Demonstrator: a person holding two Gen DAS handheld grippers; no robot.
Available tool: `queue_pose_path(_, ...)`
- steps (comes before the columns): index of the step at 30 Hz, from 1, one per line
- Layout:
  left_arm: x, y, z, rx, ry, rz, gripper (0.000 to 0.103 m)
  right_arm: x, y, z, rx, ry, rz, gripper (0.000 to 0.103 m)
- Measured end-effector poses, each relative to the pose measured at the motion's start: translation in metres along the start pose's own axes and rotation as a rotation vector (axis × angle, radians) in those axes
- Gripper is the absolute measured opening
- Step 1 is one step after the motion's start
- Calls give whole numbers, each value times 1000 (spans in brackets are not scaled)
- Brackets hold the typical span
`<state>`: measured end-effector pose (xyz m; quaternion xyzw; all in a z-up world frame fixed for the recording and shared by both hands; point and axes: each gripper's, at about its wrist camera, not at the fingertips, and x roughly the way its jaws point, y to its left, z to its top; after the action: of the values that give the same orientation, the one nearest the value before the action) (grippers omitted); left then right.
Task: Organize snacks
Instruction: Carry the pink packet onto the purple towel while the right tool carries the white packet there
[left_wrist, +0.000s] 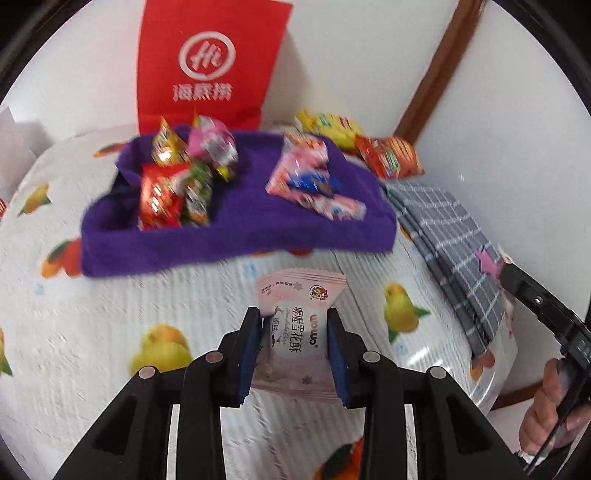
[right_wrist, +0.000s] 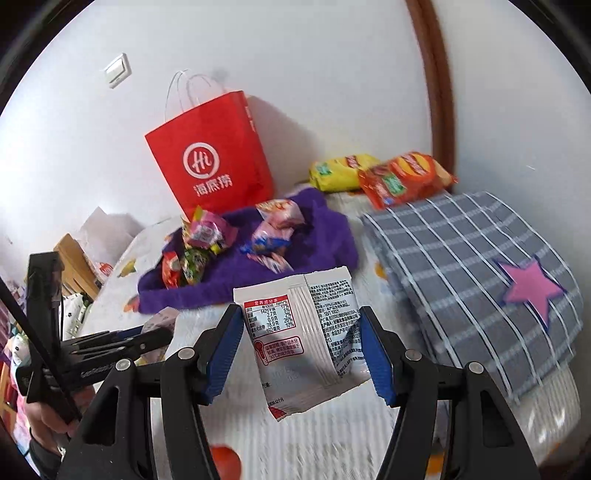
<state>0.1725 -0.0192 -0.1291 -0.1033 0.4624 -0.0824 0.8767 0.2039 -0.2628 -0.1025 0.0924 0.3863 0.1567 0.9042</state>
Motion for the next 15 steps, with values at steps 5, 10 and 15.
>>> queue_pose_path(5, -6, 20, 26, -10, -46, 28, 33, 26, 10, 34, 1, -14, 21, 62)
queue_pose_path(10, -11, 45, 54, -40, -98, 42, 33, 56, 15, 69, 11, -26, 24, 62)
queue_pose_path(15, -10, 71, 81, -93, -133, 43, 33, 94, 11, 97, 43, -23, 32, 62)
